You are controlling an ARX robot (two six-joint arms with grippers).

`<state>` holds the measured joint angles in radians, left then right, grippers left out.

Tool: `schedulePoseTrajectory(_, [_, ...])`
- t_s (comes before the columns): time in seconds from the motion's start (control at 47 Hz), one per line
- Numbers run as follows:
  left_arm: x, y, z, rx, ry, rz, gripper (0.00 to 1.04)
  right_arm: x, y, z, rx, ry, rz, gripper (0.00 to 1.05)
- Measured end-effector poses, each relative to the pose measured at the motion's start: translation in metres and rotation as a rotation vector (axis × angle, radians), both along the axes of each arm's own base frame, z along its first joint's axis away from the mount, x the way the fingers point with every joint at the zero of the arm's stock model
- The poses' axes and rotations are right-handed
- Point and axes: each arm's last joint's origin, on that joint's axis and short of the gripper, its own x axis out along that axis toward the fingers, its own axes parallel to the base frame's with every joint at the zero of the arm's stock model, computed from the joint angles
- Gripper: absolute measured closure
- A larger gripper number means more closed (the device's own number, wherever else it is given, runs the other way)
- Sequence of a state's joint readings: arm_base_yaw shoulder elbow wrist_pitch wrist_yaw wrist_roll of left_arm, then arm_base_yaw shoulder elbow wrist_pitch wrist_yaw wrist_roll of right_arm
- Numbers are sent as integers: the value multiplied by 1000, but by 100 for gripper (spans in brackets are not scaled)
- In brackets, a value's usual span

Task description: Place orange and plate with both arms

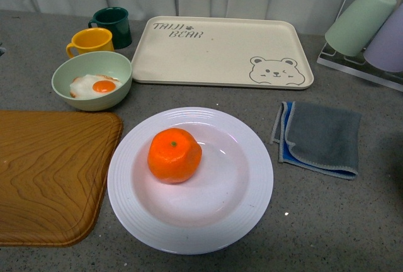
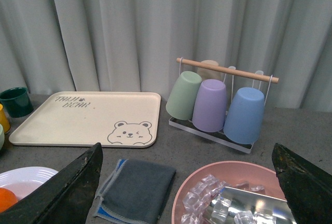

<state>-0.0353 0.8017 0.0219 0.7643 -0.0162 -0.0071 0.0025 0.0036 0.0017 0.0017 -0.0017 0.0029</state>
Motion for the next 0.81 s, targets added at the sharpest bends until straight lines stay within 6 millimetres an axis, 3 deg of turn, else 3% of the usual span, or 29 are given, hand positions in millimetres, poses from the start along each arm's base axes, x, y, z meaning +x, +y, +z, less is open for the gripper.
schedulePoseTrajectory(0.809, [-32,5,12,-1,-41,18,101,0,0,0,0,0,0,9])
